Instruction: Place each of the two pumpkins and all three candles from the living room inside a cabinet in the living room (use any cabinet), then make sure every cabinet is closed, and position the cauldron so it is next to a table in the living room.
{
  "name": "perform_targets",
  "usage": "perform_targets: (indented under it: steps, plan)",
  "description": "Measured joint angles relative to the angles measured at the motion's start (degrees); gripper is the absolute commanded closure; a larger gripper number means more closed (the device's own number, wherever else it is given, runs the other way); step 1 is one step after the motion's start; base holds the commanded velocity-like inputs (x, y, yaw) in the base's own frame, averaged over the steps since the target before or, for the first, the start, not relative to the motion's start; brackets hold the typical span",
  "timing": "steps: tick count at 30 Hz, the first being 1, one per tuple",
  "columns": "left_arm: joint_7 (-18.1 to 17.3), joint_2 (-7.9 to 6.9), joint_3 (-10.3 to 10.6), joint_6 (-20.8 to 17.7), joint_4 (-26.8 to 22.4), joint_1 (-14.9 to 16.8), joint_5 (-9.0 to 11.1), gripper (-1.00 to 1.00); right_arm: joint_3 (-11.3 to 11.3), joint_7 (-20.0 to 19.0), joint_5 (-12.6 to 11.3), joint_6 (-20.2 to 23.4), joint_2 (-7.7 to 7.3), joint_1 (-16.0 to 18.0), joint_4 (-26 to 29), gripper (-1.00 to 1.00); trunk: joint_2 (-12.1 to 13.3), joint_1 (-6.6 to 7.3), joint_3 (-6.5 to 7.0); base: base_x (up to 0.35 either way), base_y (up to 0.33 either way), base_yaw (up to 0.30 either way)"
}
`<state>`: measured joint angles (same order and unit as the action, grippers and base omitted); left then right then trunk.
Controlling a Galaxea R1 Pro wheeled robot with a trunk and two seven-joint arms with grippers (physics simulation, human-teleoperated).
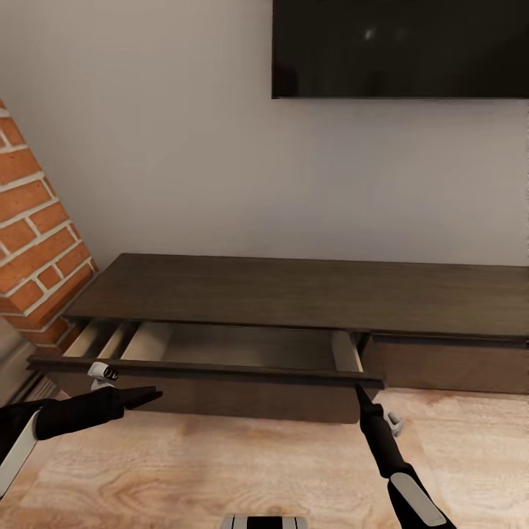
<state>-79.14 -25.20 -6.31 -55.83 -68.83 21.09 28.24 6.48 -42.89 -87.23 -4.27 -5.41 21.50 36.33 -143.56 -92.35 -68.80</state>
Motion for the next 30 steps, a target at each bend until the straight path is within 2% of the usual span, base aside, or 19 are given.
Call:
perform_targets:
  steps: [16, 26, 30]
  plan:
    - [0.0, 0.00, 0.0, 0.0, 0.0, 0.0, 0.0, -1.00, 0.7, 0.0, -0.1, 0.1, 0.00, 0.0, 0.1, 1.00, 0.0, 0.00, 0.00, -0.259, 0.000, 0.000]
    - [0.0, 0.00, 0.0, 0.0, 0.0, 0.0, 0.1, -1.00, 0.8, 0.0, -0.2, 0.1, 0.00, 0.0, 0.1, 1.00, 0.0, 0.02, 0.00, -0.054, 0.004, 0.000]
    - [0.0, 0.00, 0.0, 0.0, 0.0, 0.0, 0.1, -1.00, 0.2, 0.0, -0.1, 0.1, 0.00, 0.0, 0.0, 1.00, 0.0, 0.02, 0.00, -0.069, 0.042, 0.000]
